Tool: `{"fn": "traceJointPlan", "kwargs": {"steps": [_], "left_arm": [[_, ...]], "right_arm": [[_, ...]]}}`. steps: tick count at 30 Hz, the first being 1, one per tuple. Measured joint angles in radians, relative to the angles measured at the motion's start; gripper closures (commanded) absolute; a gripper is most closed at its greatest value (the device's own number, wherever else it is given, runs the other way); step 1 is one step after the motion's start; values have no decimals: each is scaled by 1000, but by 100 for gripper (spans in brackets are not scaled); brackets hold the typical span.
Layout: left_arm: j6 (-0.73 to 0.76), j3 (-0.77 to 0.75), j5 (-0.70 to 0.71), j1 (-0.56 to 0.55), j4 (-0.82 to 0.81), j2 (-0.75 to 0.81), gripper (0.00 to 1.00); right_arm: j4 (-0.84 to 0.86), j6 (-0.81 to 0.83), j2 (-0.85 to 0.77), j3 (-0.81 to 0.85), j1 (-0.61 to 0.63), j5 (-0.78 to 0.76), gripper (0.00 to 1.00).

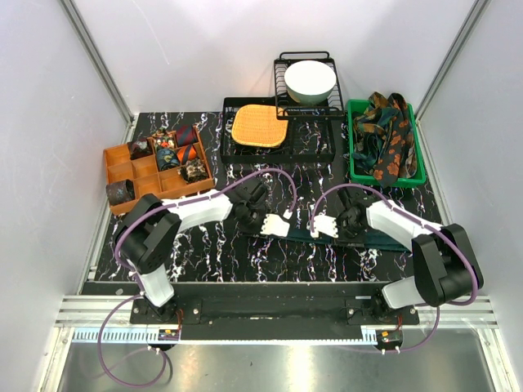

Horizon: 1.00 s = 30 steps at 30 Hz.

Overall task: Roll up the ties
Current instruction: Roll the tie at the center of the board.

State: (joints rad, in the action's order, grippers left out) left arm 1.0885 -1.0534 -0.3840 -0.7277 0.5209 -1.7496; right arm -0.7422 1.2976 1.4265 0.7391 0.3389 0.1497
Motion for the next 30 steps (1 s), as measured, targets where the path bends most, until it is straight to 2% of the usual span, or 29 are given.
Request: {"fn": "traceJointPlan", "kwargs": {"steps": [2, 7, 8, 12, 14, 23, 30], "left_arm": [[5, 13, 1, -4, -3, 8, 68], [12, 44, 7, -12, -18, 28, 66], [13, 48, 9, -13, -21, 32, 63], [8, 50, 19, -14, -29, 36, 36], [-4, 51, 23, -14, -30, 42, 29], [-82, 67, 20, -13, -6, 101, 26], [-108, 67, 10, -13, 9, 130, 27]], "right_arm": [[7, 2, 0, -3, 0, -1, 59], [14, 8, 0, -6, 0, -3, 62], [14, 10, 0, -7, 0, -5, 62], [21, 23, 0, -10, 0, -10, 59], [26, 39, 0, -10, 0, -11, 57], [94, 173, -119, -112, -29, -42, 59], [92, 292, -156, -143, -172, -58, 60]]}}
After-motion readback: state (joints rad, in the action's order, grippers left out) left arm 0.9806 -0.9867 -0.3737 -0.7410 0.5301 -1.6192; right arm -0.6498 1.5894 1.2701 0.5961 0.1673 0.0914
